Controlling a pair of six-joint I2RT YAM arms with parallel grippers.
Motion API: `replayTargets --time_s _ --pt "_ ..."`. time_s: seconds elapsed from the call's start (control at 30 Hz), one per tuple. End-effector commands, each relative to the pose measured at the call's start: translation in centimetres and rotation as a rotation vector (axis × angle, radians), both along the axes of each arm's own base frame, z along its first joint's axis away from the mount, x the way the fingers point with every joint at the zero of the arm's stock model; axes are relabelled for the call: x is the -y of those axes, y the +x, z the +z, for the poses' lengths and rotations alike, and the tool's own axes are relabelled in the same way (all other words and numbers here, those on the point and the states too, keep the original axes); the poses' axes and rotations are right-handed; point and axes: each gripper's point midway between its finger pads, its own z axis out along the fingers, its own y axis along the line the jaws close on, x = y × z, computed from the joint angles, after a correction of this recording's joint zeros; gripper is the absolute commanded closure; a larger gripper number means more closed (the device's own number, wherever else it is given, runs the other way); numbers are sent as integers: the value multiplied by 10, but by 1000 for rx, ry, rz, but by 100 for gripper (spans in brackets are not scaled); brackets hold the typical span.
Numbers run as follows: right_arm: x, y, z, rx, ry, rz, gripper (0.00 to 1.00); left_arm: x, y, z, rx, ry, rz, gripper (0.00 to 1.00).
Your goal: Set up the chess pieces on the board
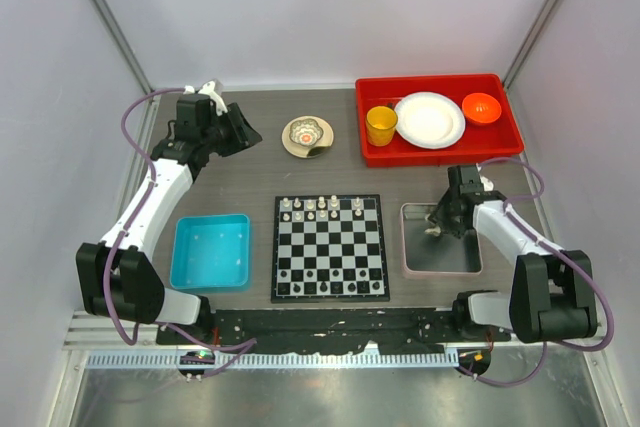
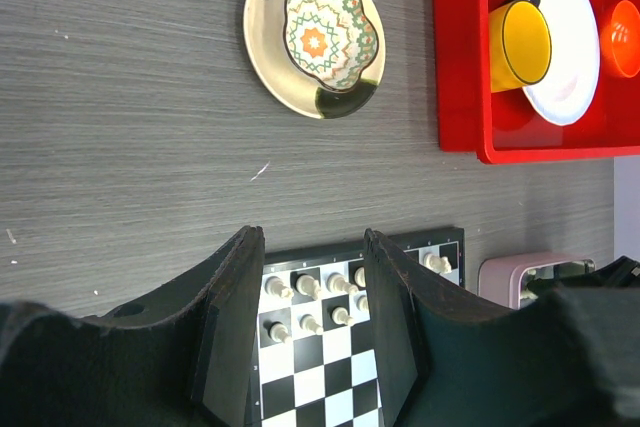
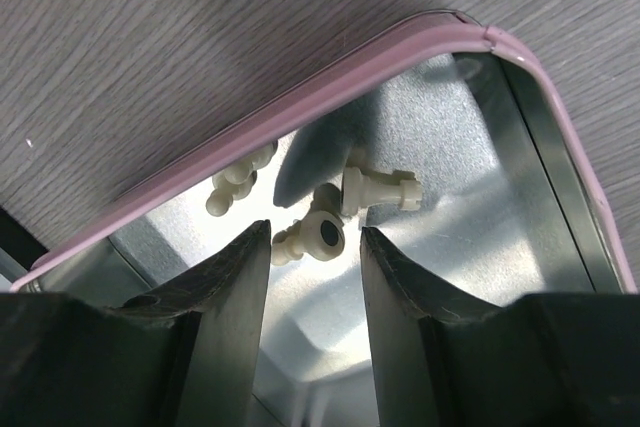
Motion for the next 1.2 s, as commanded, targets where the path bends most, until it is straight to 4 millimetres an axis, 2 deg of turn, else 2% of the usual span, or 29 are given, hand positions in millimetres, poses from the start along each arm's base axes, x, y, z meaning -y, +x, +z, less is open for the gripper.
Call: replayTargets --time_s 0.0,0.5,0.83,1.0,1.17 --pt "-1 11 0 38 16 -28 54 0 8 12 51 -21 -2 52" --pt "-1 4 -9 14 16 -21 71 -1 9 11 48 -24 0 52" --pt "-1 7 0 40 14 -16 95 0 9 11 47 -28 -3 52" --pt "1 10 18 71 5 -8 99 3 8 11 45 -38 -17 52" --pt "-4 17 56 176 27 24 99 22 3 22 81 -108 -120 52"
